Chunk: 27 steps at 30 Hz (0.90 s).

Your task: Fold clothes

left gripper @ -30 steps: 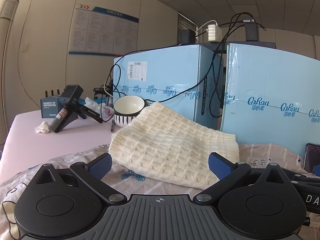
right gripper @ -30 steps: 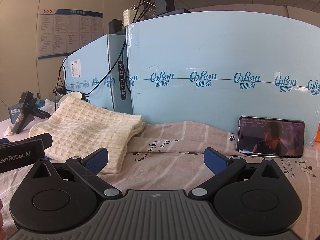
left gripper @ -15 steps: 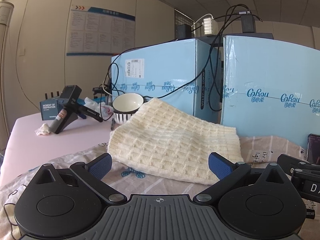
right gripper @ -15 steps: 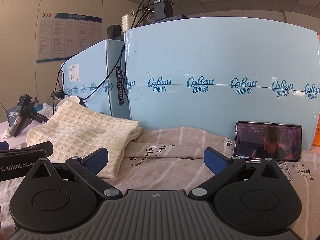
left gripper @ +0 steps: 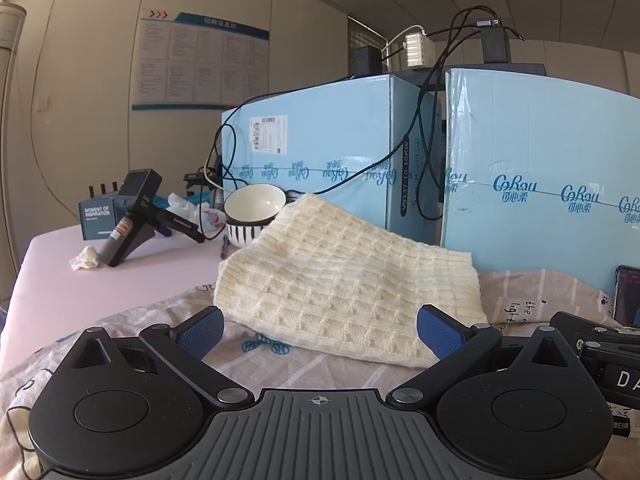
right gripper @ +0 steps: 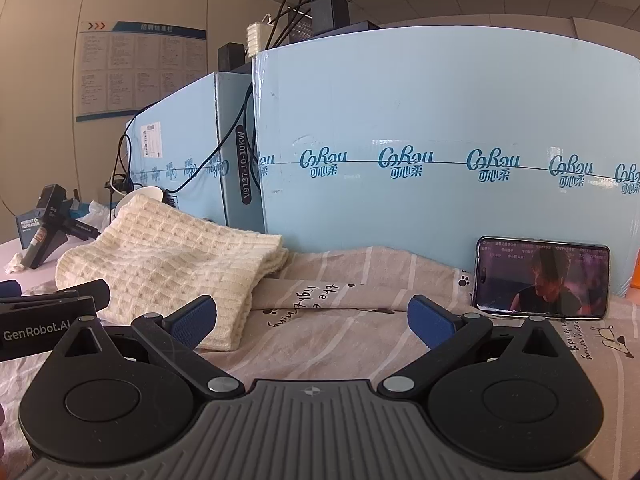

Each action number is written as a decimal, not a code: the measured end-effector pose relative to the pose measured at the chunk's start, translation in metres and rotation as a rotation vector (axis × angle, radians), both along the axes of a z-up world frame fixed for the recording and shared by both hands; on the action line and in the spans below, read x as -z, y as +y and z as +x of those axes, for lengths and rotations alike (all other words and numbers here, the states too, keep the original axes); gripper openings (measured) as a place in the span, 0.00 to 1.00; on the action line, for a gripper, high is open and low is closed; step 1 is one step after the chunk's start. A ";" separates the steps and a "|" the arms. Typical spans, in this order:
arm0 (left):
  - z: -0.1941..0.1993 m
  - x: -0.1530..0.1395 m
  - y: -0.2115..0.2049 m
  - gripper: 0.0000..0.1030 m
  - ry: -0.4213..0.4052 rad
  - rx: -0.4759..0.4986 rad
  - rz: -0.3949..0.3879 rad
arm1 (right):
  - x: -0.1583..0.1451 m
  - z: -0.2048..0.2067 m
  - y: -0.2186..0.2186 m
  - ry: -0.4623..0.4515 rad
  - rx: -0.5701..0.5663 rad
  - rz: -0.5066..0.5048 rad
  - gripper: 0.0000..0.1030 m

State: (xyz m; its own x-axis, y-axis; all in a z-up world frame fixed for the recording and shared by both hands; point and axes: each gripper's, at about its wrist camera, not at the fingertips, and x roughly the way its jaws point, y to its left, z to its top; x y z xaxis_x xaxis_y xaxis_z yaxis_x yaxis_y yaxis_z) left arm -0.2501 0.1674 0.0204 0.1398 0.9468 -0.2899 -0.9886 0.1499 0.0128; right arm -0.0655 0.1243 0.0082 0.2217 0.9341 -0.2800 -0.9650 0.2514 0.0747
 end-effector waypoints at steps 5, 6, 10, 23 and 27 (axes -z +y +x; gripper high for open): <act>0.000 0.000 0.000 1.00 0.001 0.002 -0.001 | 0.000 0.000 0.001 0.003 -0.003 -0.006 1.00; 0.000 0.000 0.000 1.00 0.001 0.003 -0.002 | 0.000 0.000 0.001 0.003 -0.004 -0.006 1.00; 0.000 0.000 0.001 1.00 0.002 0.005 -0.005 | 0.001 0.001 0.001 0.005 -0.005 -0.010 1.00; 0.001 0.001 0.002 1.00 0.005 0.011 -0.017 | 0.001 0.001 0.002 0.007 -0.009 -0.015 1.00; 0.001 0.001 0.002 1.00 0.004 0.012 -0.020 | 0.001 0.001 0.002 0.007 -0.010 -0.015 1.00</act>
